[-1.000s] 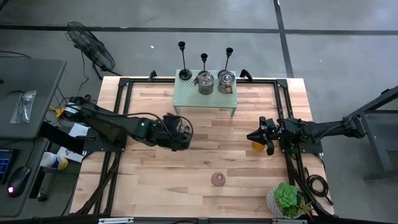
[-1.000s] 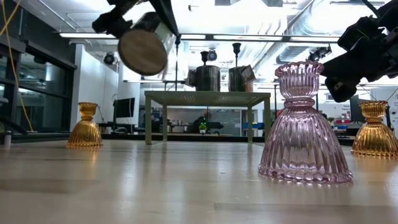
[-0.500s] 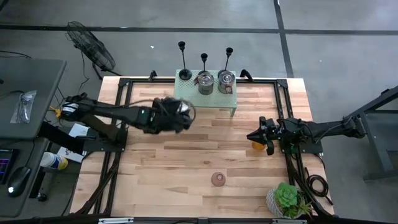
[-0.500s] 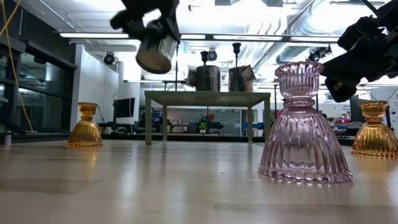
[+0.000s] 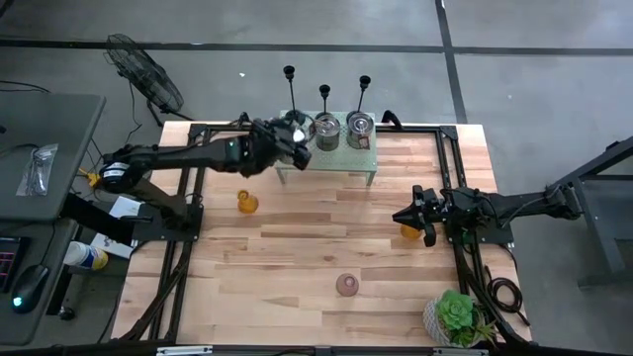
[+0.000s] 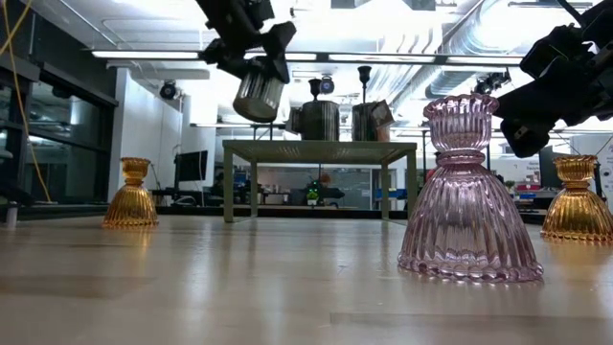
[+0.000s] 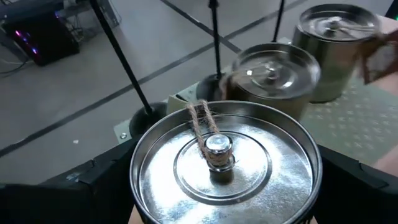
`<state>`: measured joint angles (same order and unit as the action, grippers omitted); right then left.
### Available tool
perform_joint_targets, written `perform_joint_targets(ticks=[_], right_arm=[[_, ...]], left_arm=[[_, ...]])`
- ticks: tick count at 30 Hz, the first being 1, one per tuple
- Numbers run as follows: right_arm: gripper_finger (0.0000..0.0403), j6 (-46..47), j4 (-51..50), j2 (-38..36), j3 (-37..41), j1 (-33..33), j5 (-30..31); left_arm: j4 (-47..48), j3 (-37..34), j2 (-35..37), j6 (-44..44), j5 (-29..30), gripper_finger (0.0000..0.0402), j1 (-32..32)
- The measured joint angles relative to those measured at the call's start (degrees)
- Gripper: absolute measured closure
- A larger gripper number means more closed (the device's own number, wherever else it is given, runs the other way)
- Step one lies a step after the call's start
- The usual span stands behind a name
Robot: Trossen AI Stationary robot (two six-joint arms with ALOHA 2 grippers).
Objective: Pick & Place candle stick holders
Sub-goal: Put the scented candle on the shelf
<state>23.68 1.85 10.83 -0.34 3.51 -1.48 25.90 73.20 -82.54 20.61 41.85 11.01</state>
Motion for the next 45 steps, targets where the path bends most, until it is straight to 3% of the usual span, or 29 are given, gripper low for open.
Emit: perform_joint_targets(ticks=[8, 28, 45], right_arm=[[0.0359, 0.0, 0.0, 0.0, 0.0, 0.0, 0.0], [0.0359, 0.0, 0.0, 0.0, 0.0, 0.0, 0.0], [0.0359, 0.0, 0.0, 0.0, 0.0, 0.0, 0.0]], left_arm=[[-5.5, -3.6, -0.3, -1.5, -5.4, 0.0045, 5.3], [-14.0, -6.5, 0.0, -8.4, -5.3, 0.0046, 5.2], [-31.6, -15.7, 1.6, -12.4, -11.1, 0.0046, 9.8]])
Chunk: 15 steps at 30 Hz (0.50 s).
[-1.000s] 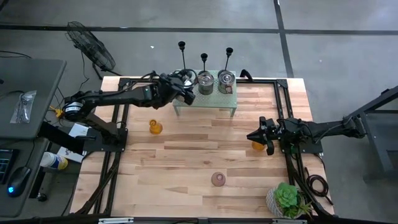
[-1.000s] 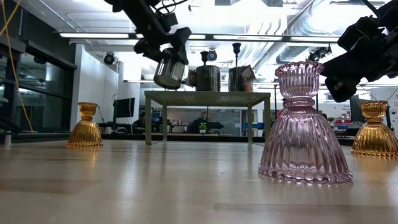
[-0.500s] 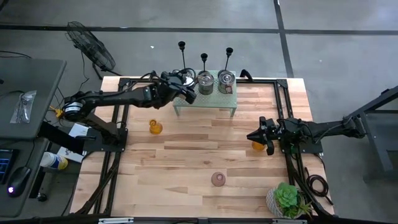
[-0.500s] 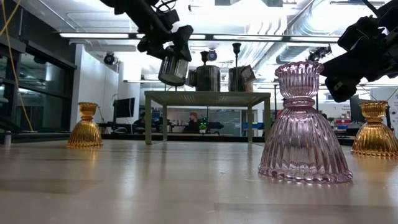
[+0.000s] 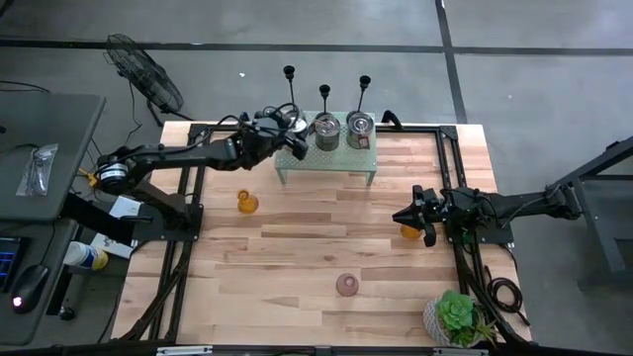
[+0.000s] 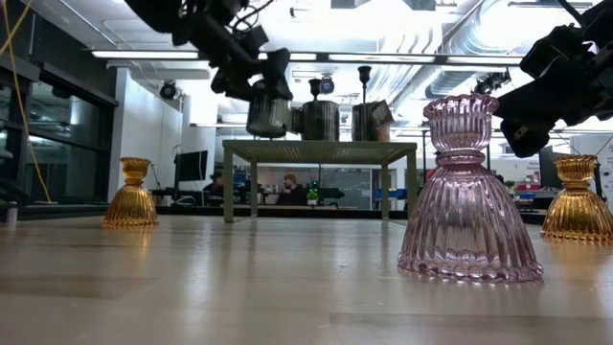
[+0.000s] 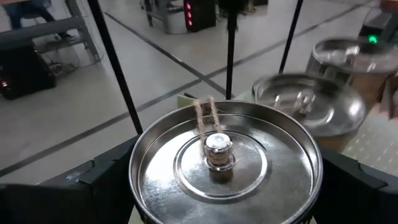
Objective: Pick & Place candle stick holders
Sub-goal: Put the scented candle on the shelf
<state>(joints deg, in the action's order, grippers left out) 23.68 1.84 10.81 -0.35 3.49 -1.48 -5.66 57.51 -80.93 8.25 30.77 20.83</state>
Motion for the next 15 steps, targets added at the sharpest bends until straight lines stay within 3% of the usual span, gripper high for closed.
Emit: perform_joint_targets(ticks=[15], right_arm=[[0.0359, 0.0, 0.0, 0.0, 0.0, 0.0, 0.0]], left_arm=[[-8.1, -4.3, -0.5, -4.6, -8.2, 0.0047, 2.5]])
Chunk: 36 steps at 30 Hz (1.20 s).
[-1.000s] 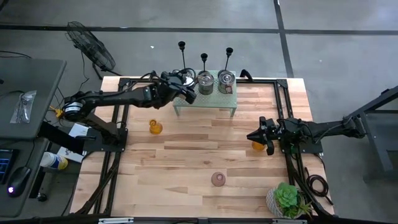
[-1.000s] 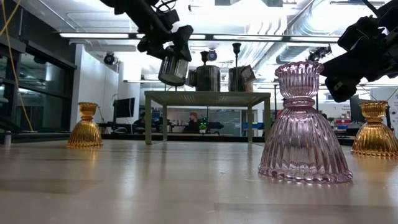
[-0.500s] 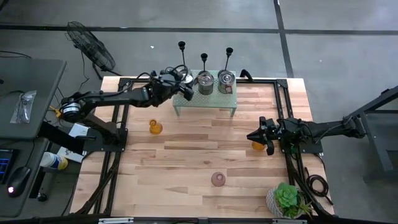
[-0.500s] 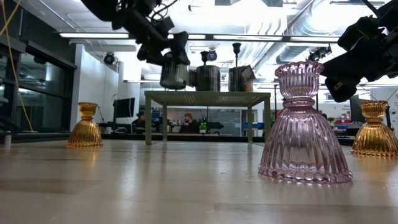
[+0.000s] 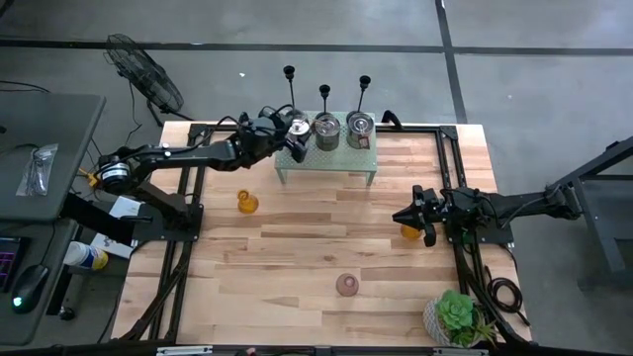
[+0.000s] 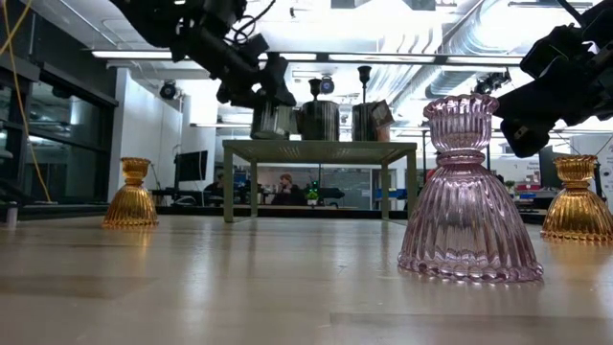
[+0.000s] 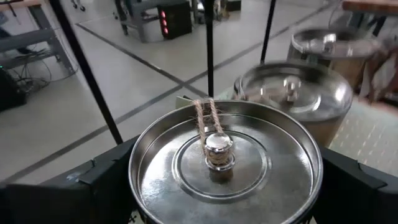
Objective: Pick & Place candle stick holders
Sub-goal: Put the scented candle on the shelf
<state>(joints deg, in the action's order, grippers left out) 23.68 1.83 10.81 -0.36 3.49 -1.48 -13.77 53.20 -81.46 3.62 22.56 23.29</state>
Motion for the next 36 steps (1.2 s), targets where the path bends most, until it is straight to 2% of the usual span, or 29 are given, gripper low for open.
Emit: perform_joint_targets(ticks=[9, 16, 19, 36], right_arm=[[0.0359, 0.0, 0.0, 0.0, 0.0, 0.0, 0.0], [0.0359, 0.0, 0.0, 0.0, 0.0, 0.0, 0.0], [0.0359, 0.0, 0.0, 0.0, 0.0, 0.0, 0.0], [0.0359, 0.0, 0.0, 0.0, 0.0, 0.0, 0.0]], left_arm=[[0.5, -0.1, -0.5, -3.7, -1.1, 0.0047, 0.2], [0.0, -0.3, -1.0, -3.4, -2.6, 0.0048, 2.1], [-3.1, -1.7, -0.9, -3.2, -4.0, 0.0048, 2.4], [-7.3, -5.0, -0.9, -3.5, -3.6, 0.0048, 2.6]])
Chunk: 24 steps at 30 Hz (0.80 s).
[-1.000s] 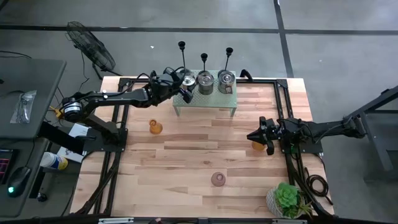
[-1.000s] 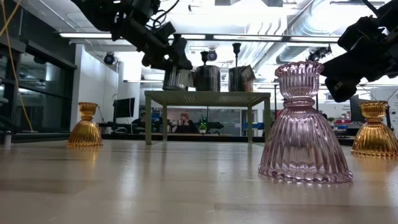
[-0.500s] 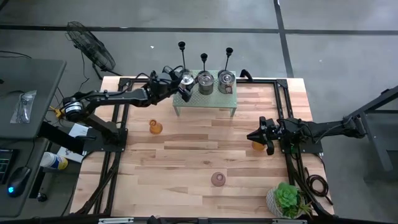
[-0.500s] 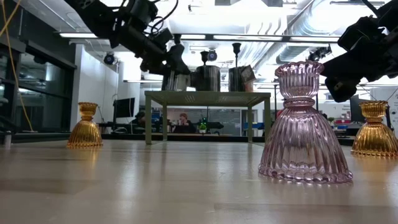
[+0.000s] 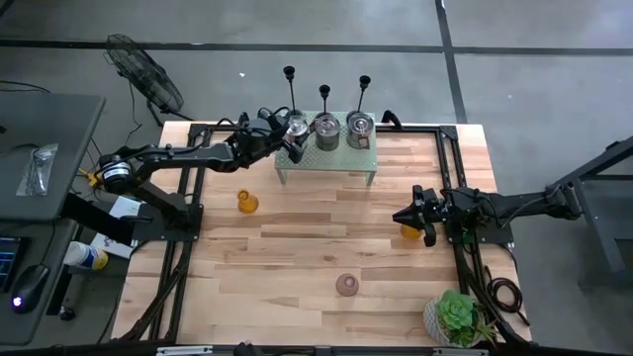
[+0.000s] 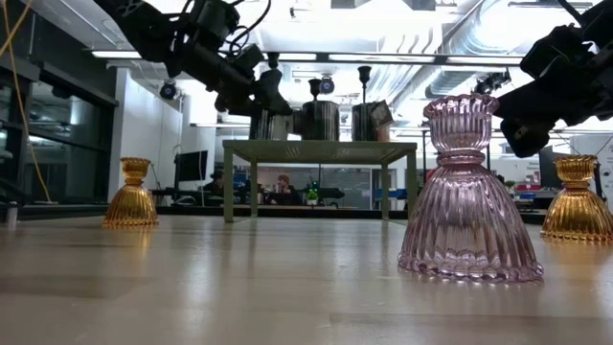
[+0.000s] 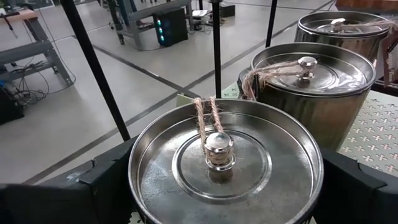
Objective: Pick & Place candle stick holders
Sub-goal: Put the scented candle on the shelf
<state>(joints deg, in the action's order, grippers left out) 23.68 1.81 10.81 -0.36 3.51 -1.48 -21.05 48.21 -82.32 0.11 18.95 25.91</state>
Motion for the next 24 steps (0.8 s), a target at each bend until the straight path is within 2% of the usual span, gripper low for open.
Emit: perform_joint_targets(ticks=[5, 10, 19, 24], right_arm=[[0.0359, 0.0, 0.0, 0.0, 0.0, 0.0, 0.0], [0.0359, 0.0, 0.0, 0.0, 0.0, 0.0, 0.0], [0.0359, 0.0, 0.0, 0.0, 0.0, 0.0, 0.0], [0.0359, 0.0, 0.0, 0.0, 0.0, 0.0, 0.0]], left_arm=[[-0.2, 0.0, 0.0, -0.1, -1.3, 0.0045, 0.1], [-0.3, 0.0, 0.0, 1.9, -6.8, 0.0040, 1.7], [0.2, 0.0, 0.0, 2.6, -6.4, 0.0036, 1.5], [1.1, 0.0, 0.1, -0.7, -6.5, 0.0035, 1.4]])
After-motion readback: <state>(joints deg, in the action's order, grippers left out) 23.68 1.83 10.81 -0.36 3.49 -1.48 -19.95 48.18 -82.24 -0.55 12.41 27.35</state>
